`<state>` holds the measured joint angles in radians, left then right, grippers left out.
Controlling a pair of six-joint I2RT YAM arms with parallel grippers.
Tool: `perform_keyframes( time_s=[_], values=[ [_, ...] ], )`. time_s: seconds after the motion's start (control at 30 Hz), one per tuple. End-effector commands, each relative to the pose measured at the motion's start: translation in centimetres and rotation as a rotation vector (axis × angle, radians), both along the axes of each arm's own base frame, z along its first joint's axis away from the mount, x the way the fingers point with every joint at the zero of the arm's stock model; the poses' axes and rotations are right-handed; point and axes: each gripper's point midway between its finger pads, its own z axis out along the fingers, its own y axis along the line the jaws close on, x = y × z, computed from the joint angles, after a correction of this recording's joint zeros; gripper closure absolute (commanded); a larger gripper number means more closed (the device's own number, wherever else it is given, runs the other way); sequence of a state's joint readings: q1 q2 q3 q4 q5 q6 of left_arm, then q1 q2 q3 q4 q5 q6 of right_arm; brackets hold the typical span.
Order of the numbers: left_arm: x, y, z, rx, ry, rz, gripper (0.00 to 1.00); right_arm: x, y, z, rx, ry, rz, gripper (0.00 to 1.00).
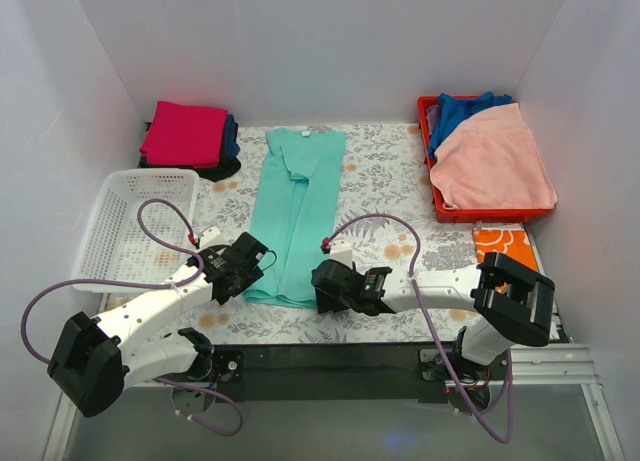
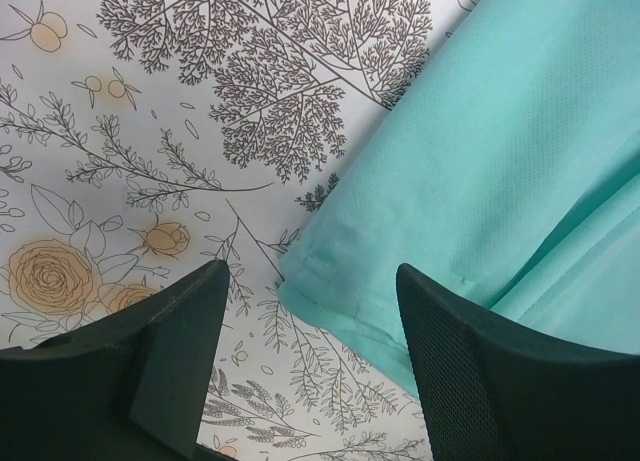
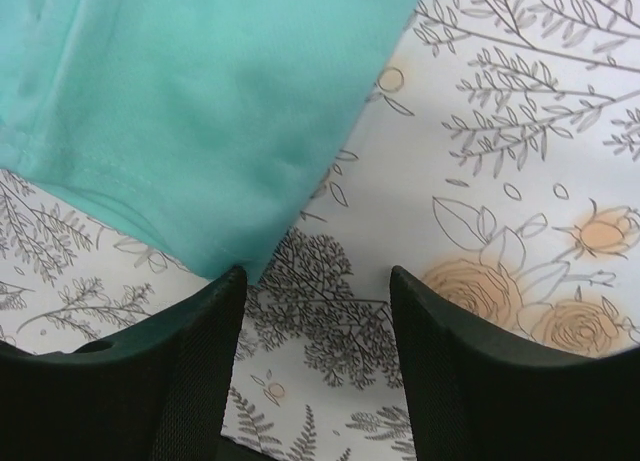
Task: Fold and stack the t-shirts
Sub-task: Rotate the tshirt 90 degrees
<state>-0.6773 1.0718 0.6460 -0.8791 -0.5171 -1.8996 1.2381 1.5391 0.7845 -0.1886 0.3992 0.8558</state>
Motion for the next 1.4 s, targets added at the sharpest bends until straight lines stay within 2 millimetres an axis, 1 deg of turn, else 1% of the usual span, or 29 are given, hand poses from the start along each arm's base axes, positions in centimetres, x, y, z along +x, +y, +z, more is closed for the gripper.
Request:
perform_keyframes(
  time_s=[0.0, 0.1, 0.17, 0.27, 0.3, 0.37, 0.4, 0.47, 0.57, 0.6, 0.7, 0.8, 0.87, 0.93, 1.0, 1.07, 1.13, 1.23, 1.33, 1.37],
  values=[
    [0.4, 0.2, -0.2, 0.006, -0.034, 0.020, 0.33, 1.1, 1.1, -0.1, -0.037, -0.027, -0.005, 0.34],
    [0.3, 0.3, -0.6, 0.016, -0.022, 0.018, 0.33, 1.3, 2.0, 0.3, -0.014, -0.026, 0.002, 0.34],
    [0.3, 0.3, -0.7, 0.021, -0.019, 0.014, 0.33, 1.2, 2.6, 0.7, 0.005, -0.018, 0.013, 0.34],
    [0.3, 0.5, -0.5, 0.029, -0.022, 0.013, 0.33, 1.0, 2.5, 1.3, 0.030, -0.015, 0.005, 0.34],
    [0.3, 0.5, -0.4, 0.026, -0.024, 0.010, 0.33, 0.8, 2.7, 2.2, 0.054, -0.022, 0.013, 0.35],
    [0.3, 0.6, -0.2, 0.029, -0.030, 0.012, 0.32, 0.8, 2.6, 3.0, 0.071, -0.040, 0.013, 0.35],
    [0.3, 0.7, -0.2, 0.031, -0.030, 0.012, 0.32, 0.7, 2.7, 3.8, 0.086, -0.056, 0.021, 0.35],
    [0.4, 0.6, -0.1, 0.027, -0.036, 0.010, 0.32, 0.9, 2.6, 4.3, 0.089, -0.074, 0.014, 0.35],
    [0.4, 0.5, -0.1, 0.025, -0.037, 0.008, 0.32, 1.3, 2.9, 4.7, 0.085, -0.091, 0.016, 0.35],
    [0.4, 0.6, -0.2, 0.029, -0.036, 0.011, 0.32, 1.3, 2.7, 4.4, 0.063, -0.087, 0.011, 0.35],
    [0.4, 0.6, -0.2, 0.032, -0.034, 0.007, 0.32, 1.5, 3.1, 4.1, 0.042, -0.085, 0.015, 0.35],
    [0.5, 0.5, -0.1, 0.031, -0.037, 0.004, 0.32, 1.5, 2.8, 3.7, 0.014, -0.080, 0.003, 0.36],
    [0.5, 0.6, -0.1, 0.033, -0.036, 0.002, 0.32, 1.7, 2.5, 4.1, 0.022, -0.093, -0.023, 0.36],
    [0.4, 0.6, 0.0, 0.034, -0.037, 0.002, 0.32, 2.0, 1.9, 5.0, 0.033, -0.129, -0.046, 0.39],
    [0.5, 0.5, 0.1, 0.027, -0.044, 0.001, 0.32, 2.1, 1.9, 6.2, 0.053, -0.158, -0.051, 0.39],
    [0.6, 0.5, 0.1, 0.026, -0.044, -0.003, 0.32, 2.3, 1.8, 6.8, 0.058, -0.177, -0.055, 0.39],
    [0.7, 0.4, 0.1, 0.025, -0.044, -0.005, 0.32, 2.7, 2.0, 7.1, 0.053, -0.188, -0.063, 0.38],
    [0.6, 0.3, -0.2, 0.029, -0.035, -0.009, 0.31, 2.4, 2.6, 6.3, 0.031, -0.163, -0.038, 0.38],
    [0.6, 0.4, -0.3, 0.029, -0.033, -0.008, 0.32, 2.2, 3.0, 5.1, 0.001, -0.136, -0.025, 0.38],
    [0.5, 0.3, -0.3, 0.027, -0.034, -0.010, 0.32, 2.2, 3.1, 4.4, -0.017, -0.127, -0.023, 0.37]
  ],
)
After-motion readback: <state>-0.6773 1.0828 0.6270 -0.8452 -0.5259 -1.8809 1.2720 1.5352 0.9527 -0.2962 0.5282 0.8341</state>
